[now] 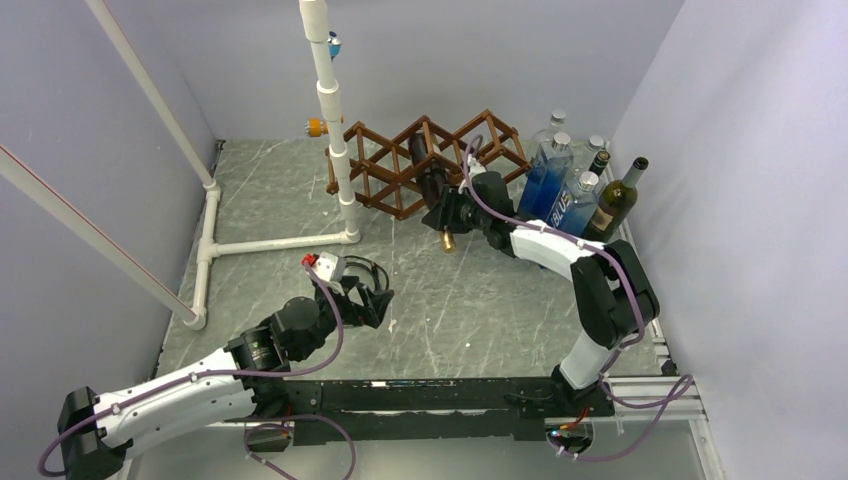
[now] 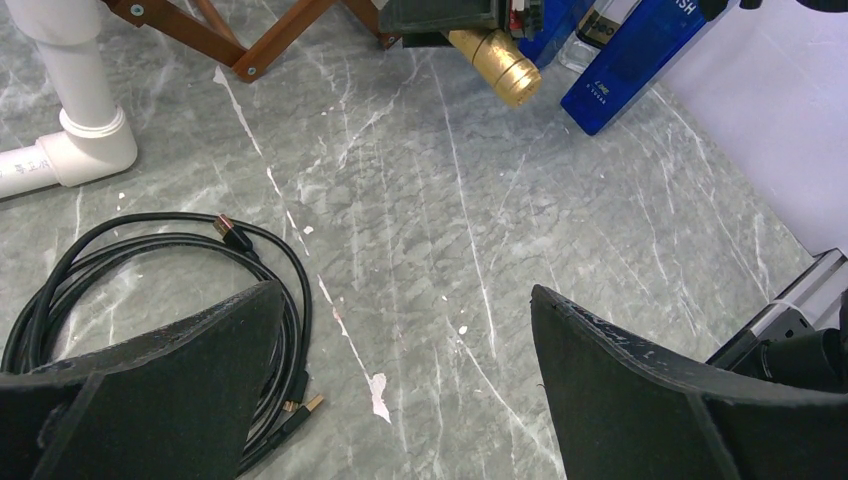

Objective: Take the wine bottle off the wine rack
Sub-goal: Pick up the wine bottle from the wine rack.

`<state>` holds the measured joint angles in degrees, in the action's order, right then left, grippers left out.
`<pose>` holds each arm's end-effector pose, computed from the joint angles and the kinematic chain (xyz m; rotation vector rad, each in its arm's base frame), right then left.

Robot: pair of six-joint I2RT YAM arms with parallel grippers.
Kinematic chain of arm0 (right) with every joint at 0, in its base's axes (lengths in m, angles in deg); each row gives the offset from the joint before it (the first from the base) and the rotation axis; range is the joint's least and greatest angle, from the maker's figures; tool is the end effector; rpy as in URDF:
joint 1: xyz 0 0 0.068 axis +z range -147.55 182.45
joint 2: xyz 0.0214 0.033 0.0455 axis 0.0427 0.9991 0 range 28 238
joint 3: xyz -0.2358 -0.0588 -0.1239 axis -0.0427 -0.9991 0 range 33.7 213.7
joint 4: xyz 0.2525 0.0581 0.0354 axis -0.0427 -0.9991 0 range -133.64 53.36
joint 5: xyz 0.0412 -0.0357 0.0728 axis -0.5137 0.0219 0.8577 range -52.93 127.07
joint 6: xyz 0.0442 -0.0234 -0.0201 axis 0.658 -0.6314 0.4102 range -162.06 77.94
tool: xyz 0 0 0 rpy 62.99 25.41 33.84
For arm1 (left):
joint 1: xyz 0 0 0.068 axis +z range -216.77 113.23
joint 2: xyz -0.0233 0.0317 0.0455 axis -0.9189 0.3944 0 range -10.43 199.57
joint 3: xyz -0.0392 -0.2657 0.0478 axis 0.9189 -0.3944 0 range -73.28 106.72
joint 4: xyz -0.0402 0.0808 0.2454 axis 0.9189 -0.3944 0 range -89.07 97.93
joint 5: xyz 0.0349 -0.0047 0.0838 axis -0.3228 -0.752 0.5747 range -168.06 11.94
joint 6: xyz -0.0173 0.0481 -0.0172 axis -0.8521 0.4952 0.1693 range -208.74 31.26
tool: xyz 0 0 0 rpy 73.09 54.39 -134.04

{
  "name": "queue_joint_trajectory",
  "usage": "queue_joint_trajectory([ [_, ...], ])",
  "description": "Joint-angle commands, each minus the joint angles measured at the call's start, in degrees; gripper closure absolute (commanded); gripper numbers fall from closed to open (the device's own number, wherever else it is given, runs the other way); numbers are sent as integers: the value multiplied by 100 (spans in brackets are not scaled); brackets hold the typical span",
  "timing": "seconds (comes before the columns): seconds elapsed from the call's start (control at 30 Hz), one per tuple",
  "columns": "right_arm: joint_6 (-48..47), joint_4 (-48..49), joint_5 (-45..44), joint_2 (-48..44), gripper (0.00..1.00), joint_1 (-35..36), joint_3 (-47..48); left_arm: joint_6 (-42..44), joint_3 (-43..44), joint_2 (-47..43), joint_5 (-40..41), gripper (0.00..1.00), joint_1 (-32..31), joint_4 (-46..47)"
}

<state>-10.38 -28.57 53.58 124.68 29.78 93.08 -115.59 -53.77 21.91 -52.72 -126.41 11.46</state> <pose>0.3298 0.1818 0.2221 -0.1028 2.1910 0.9072 0.0910 -0.1251 0.2416 0.1726 1.7650 -0.7284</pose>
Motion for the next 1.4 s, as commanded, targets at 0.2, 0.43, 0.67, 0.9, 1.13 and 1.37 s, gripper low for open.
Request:
queue_joint_trajectory([
  [0.2,85,1020,251,-823,100,-23,-307,-66,-29,-20,19,1,27,151],
  [0.43,181,1130,321,-1107,100,-30,-629,-75,80,103,19,0,23,68],
  [0.67,372,1321,428,-1311,100,-36,-955,-68,119,204,22,1,28,118],
  [0.9,393,1473,555,-1550,100,-37,-1198,11,200,395,58,0,23,182],
  [1.13,380,1437,669,-1720,100,-43,-1330,102,237,593,109,1,24,287],
  [1.37,476,1336,836,-1817,100,-55,-1306,137,405,994,96,3,31,708],
])
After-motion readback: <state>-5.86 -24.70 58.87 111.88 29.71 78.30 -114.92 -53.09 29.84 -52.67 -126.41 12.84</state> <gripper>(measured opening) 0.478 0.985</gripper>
